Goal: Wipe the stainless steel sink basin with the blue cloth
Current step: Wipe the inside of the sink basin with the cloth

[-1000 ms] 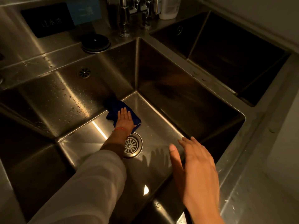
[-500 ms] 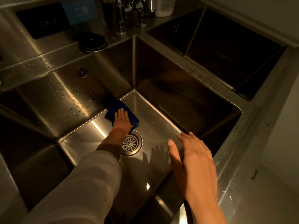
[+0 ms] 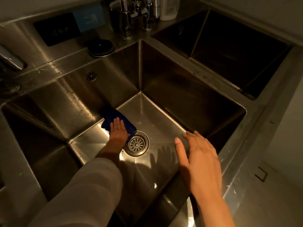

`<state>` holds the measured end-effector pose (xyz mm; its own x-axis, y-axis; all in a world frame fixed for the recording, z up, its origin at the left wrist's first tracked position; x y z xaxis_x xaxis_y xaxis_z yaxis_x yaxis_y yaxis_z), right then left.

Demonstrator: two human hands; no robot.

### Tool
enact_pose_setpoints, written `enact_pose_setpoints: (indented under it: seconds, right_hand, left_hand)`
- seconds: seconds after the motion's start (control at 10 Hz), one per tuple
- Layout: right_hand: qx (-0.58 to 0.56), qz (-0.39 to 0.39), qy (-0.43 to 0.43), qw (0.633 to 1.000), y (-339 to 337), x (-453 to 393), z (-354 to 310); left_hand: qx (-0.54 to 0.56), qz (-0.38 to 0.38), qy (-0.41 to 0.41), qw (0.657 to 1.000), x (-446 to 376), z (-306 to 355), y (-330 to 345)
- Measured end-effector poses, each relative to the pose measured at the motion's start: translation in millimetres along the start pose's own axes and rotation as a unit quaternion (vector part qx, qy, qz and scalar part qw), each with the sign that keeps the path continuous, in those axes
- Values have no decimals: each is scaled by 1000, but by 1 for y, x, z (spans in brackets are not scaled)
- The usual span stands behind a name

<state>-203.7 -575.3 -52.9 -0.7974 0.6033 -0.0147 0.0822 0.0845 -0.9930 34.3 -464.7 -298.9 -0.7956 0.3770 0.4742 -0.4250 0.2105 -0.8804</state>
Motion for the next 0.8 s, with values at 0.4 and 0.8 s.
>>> enact_pose_setpoints:
  seconds: [0.4, 0.8]
  right_hand:
    - [-6, -9, -3, 1000, 0, 1, 1]
    - [-23, 12, 6, 1000, -2, 3, 1]
  left_hand:
    - [6, -13, -22, 1000, 18, -27, 13]
    - [-15, 18, -8, 1000, 10, -26, 19]
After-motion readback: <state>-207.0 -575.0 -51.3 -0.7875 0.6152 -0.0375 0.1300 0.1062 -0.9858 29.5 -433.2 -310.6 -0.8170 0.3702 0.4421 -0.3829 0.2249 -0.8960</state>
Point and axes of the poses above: each hand's wrist, its own x-axis away from the middle knuckle, its own y-axis out of the palm, z = x × y, the point moved 3 cm from there along -x, towards the middle knuckle, and after that the axes turned 12 degrees about x, right-handed, at the moved point
